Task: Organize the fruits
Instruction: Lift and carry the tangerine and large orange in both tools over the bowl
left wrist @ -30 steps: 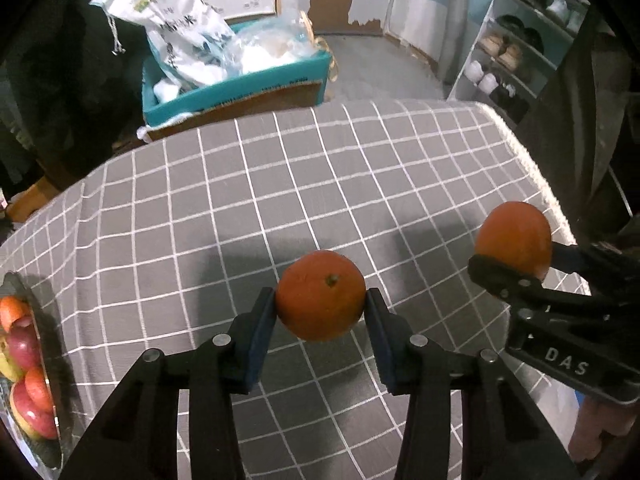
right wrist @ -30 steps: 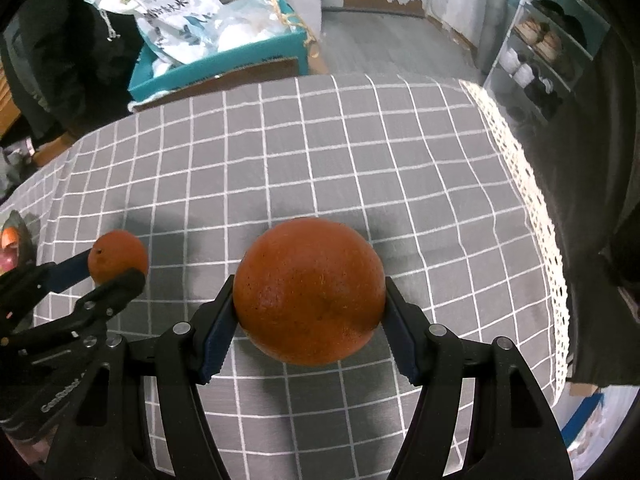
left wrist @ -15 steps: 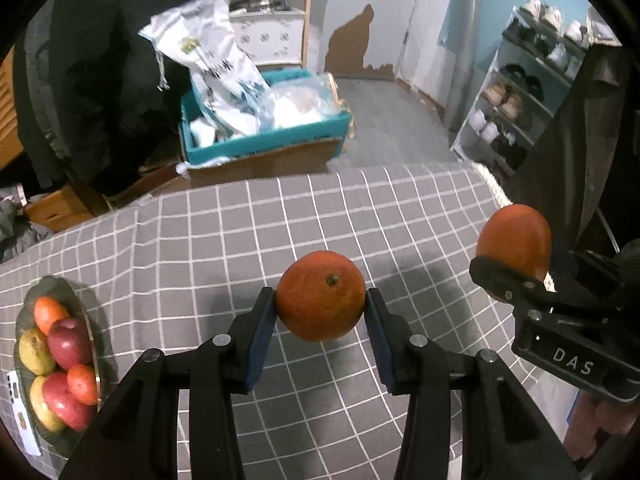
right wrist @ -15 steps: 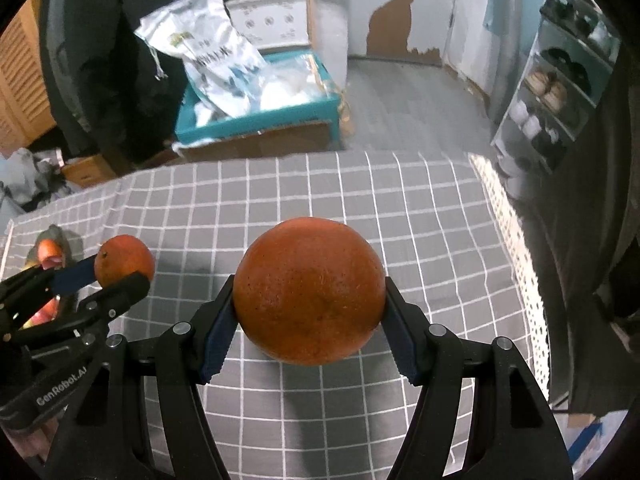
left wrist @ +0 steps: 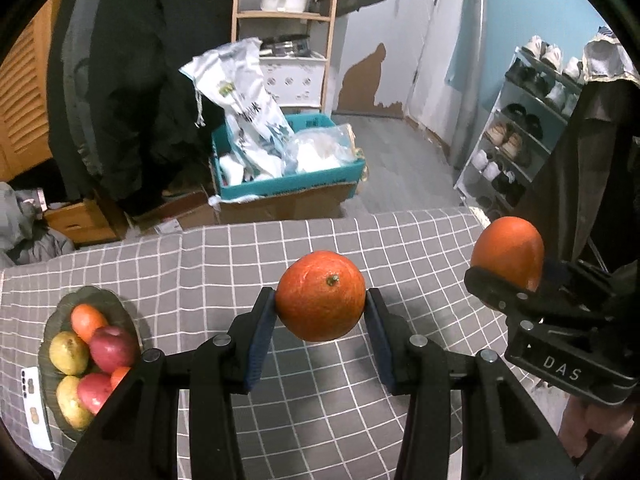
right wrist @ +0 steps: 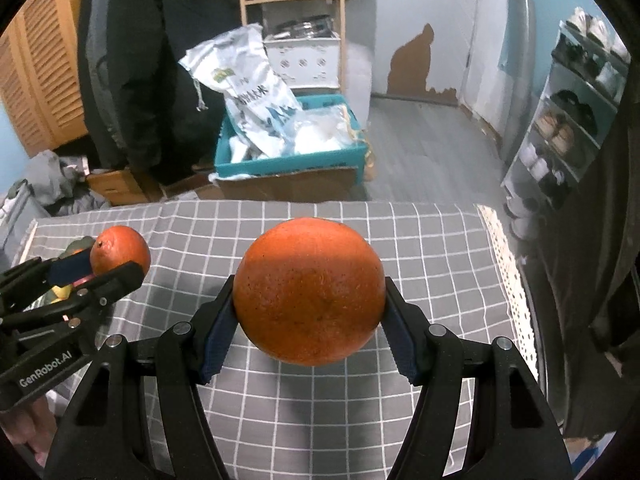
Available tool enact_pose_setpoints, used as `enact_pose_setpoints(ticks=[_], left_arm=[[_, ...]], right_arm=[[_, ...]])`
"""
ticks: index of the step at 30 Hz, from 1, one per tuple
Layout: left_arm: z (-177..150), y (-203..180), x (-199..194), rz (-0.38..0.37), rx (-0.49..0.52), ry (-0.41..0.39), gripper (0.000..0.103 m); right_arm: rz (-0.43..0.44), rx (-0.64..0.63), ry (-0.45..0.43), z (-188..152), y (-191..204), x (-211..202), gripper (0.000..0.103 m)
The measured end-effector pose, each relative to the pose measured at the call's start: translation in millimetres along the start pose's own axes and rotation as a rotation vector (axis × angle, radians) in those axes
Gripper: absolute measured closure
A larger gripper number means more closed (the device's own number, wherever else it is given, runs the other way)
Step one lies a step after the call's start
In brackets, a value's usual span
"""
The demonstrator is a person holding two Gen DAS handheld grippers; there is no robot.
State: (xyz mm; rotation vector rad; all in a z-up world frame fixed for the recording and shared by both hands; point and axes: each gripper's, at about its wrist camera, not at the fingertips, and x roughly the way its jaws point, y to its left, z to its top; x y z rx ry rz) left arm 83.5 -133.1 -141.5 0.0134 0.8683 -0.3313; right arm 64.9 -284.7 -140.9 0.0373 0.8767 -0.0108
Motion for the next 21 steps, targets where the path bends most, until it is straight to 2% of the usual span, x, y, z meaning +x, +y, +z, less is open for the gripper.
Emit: enact_pose_setpoints(ticks=[11, 21], left_arm=[[-4.0, 25.3, -32.3, 0.029, -0.022, -0.049, 0.057], [-9.2, 60.0, -49.2, 0.066, -0.071, -0.067, 0.057]], right_arm=[[0.024, -0.04, -0.043, 10.8, 29.7, -18.1, 0.036], [0.077, -0.074, -0.04, 19.7, 68.0, -12.8, 0.036]])
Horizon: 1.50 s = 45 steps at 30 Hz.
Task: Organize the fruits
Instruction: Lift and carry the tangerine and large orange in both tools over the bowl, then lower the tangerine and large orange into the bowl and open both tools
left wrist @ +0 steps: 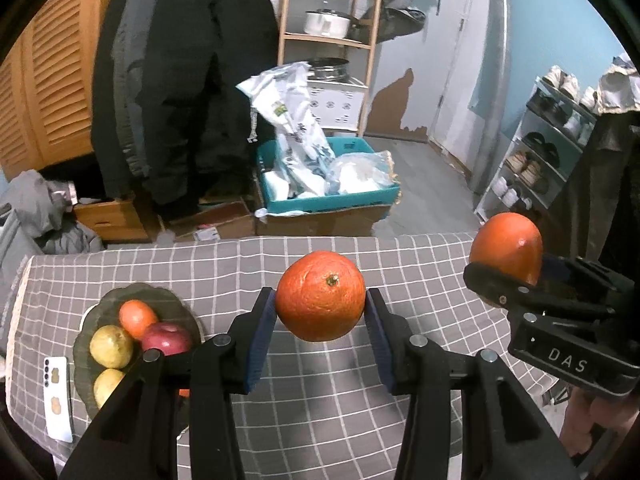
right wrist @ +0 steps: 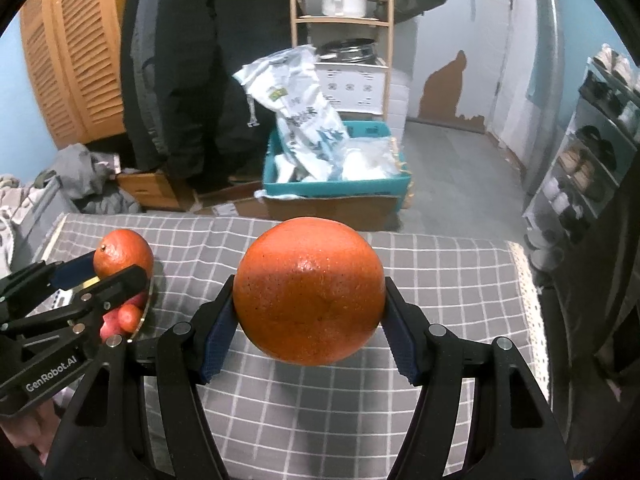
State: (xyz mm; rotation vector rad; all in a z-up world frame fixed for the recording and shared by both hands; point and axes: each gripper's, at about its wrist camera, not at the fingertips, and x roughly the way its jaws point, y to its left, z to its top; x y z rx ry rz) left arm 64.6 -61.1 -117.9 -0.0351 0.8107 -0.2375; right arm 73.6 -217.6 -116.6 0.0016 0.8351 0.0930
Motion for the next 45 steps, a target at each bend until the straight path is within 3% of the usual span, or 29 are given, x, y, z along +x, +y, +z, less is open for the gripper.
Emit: enact_pose_setpoints(ticks=[27, 45], left_arm=[[-18.6, 137.6, -25.0, 0.161, -0.192, -0.016, 0.057], [-54.5, 225.8, -20.8, 0.27, -0.311, 0.052, 0.057]], right_arm=[[0.162, -0.144, 0.05, 24.1, 137.1, 46.2, 0.036], [0.261, -0.235, 0.115, 23.9, 224.4, 81.6, 0.036]])
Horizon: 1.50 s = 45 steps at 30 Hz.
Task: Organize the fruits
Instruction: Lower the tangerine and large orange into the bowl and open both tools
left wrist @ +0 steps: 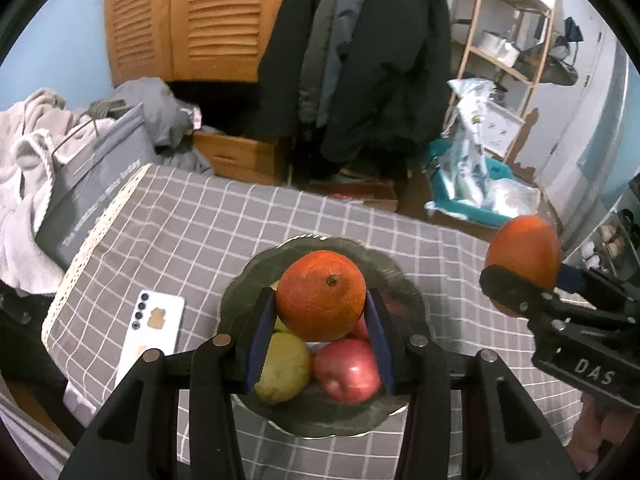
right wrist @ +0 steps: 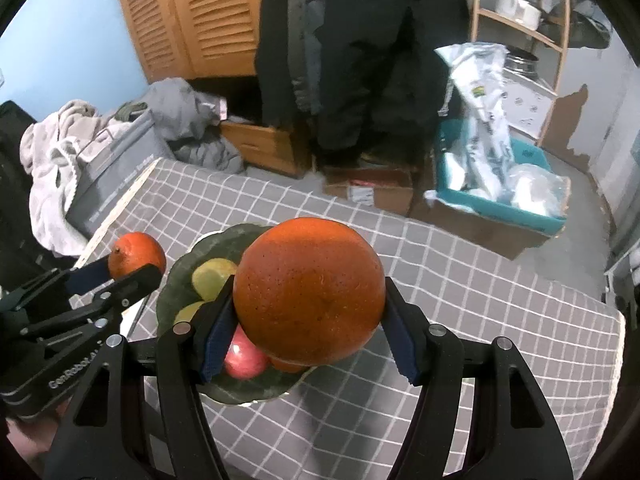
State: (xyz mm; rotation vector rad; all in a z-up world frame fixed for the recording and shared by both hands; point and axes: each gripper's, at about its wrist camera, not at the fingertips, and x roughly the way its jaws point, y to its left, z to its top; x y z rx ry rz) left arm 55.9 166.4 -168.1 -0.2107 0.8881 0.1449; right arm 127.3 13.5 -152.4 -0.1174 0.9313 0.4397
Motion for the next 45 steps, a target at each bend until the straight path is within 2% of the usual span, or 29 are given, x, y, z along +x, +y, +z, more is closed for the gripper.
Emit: enact_pose_setpoints(ticks=[4, 14, 26, 28, 29, 31, 45], left_arm=[[-5.8, 12.5, 12.4, 0.031, -0.002, 0.031, 0.057], [-22.1, 47.2, 56.6, 0.046, -0.068, 0.142, 0.057], [-33.2, 56.6, 83.9, 0.059, -0.085, 0.217, 0.057], [-34.3, 57.5, 85.9, 0.066, -0.085, 0.22, 0.052], [-34.6, 58.4, 86.6, 0.071, -0.085, 0.219, 0.041], [-34.2, 60.2, 86.2, 0.08, -0.091, 0.21, 0.031], [-33.7, 73.8, 73.6, 0.12, -0.123, 0.193, 0.027]], right_arm=[[0.018, -0.011, 0.025, 0.9, 12.2, 15.9, 0.036], [0.066, -0.028, 0.122, -7.5, 33.2, 63.3, 0.036], [0.099, -0.013, 0.192, -15.1, 37.4, 97.7, 0.036], [0.101, -0.013, 0.194, -14.5, 37.8, 99.8, 0.036], [0.104, -0.013, 0.197, -14.4, 38.2, 101.3, 0.036], [0.108, -0.015, 0.201, -13.9, 39.5, 103.4, 0.036], [0.152, -0.002, 0.255, -15.0, 45.6, 118.1, 0.034]])
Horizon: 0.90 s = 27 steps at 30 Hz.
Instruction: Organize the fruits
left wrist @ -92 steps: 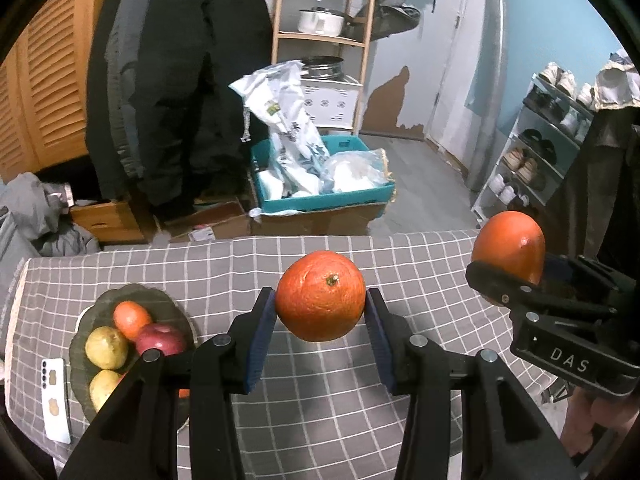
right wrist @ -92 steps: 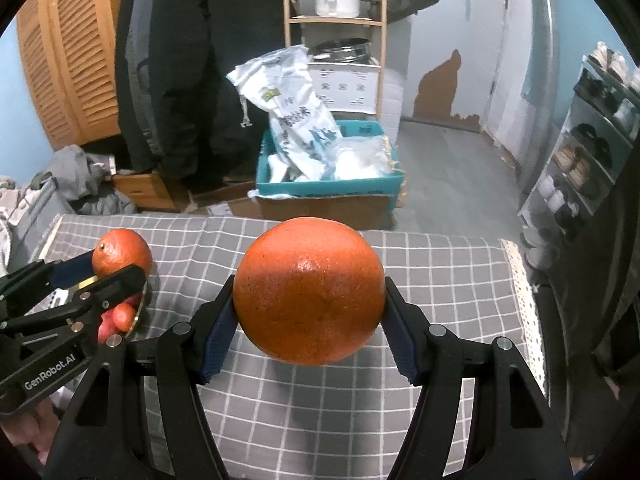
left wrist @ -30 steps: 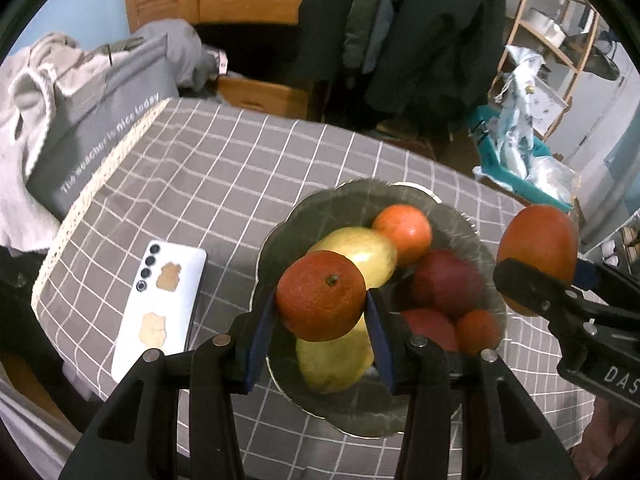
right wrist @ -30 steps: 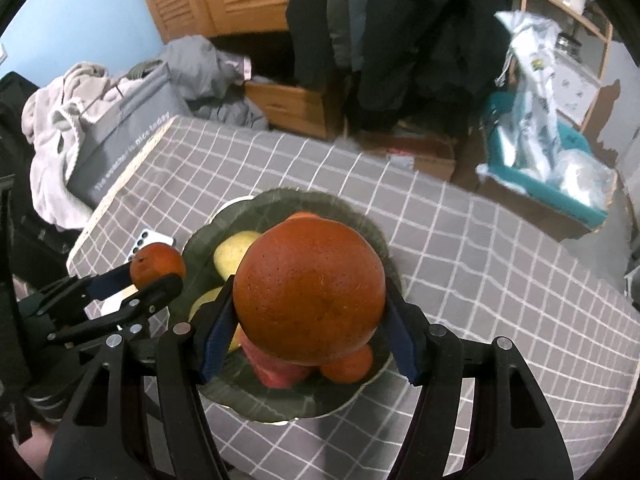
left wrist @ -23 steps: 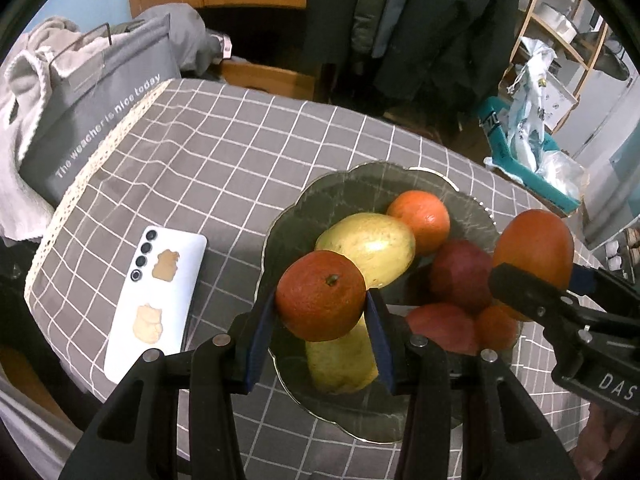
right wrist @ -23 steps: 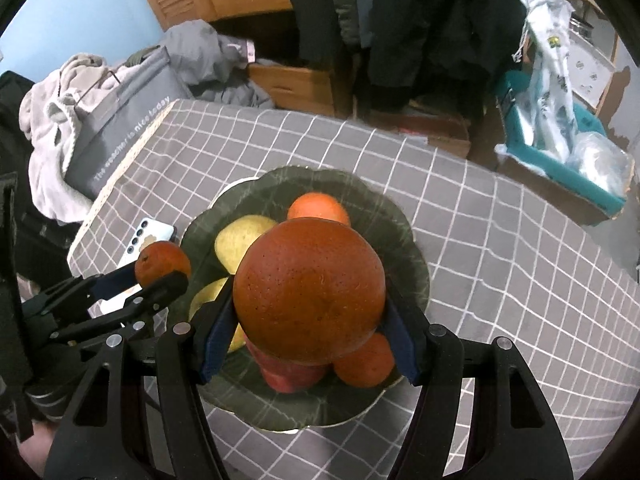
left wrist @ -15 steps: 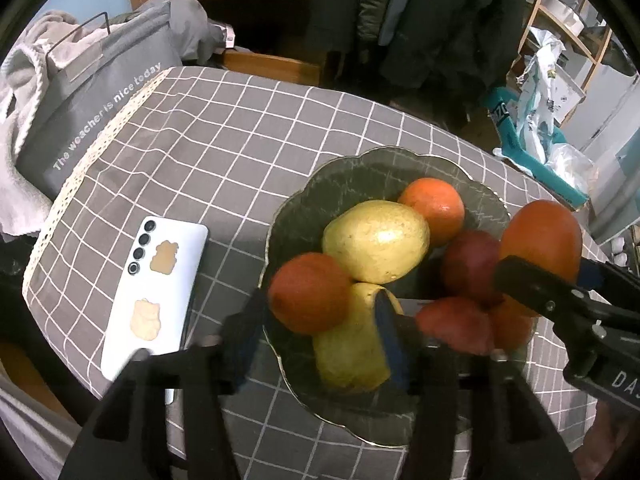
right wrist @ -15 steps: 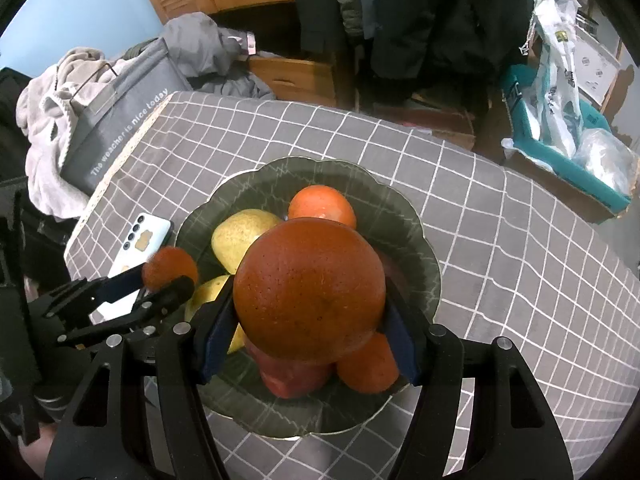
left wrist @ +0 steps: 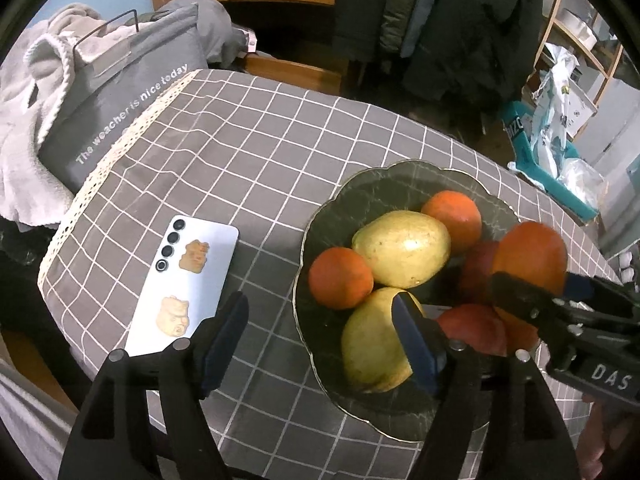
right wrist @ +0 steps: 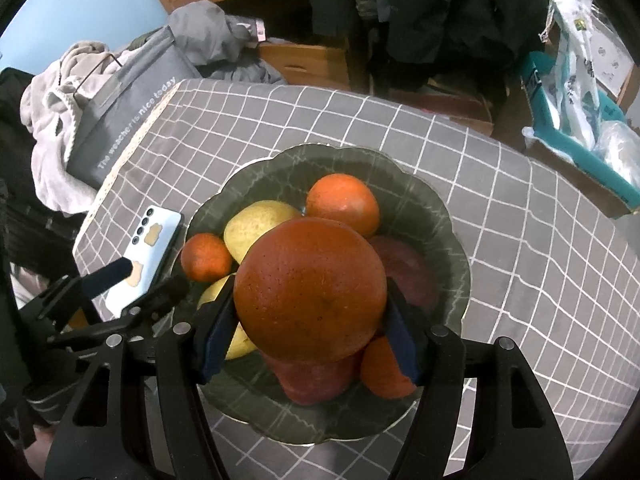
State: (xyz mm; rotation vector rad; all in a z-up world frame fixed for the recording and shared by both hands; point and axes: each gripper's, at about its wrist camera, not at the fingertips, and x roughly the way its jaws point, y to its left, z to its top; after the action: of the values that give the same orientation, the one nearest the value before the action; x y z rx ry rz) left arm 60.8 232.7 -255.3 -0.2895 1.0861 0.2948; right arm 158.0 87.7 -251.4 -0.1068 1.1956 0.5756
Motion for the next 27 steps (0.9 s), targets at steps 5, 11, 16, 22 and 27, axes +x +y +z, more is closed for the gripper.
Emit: enact_pose_setpoints(ticks=[5, 11, 16, 22, 27], left_arm=[[0.1, 0.3, -1.8, 0.007, -0.002, -0.003, 0.027], [0.7, 1.1, -4.8, 0.006, -0.005, -0.008, 0.027], [2.2, 2.7, -11.5, -0.001, -0.01, -0.018, 0.027], [7.0, -2.7, -31.6, -0.019, -0.011, -0.062, 0.027], [11.5, -11.9, -53.1, -0.033, 0.01, -0.116, 0.021]], right_arm=[[-0.009, 0.008, 0.033, -3.8, -2.0, 7.1, 0.034], [0.014, 0.025, -0.016, -1.6, -3.1, -3.2, 0.024], [0.001, 0.025, -0.057, 4.4, -3.5, -17.5, 0.024], [-0.05, 0.032, -0.121, 4.9, -8.1, -40.7, 0.024], [-0.122, 0.02, -0.2, 4.9, -11.4, -69.7, 0.024]])
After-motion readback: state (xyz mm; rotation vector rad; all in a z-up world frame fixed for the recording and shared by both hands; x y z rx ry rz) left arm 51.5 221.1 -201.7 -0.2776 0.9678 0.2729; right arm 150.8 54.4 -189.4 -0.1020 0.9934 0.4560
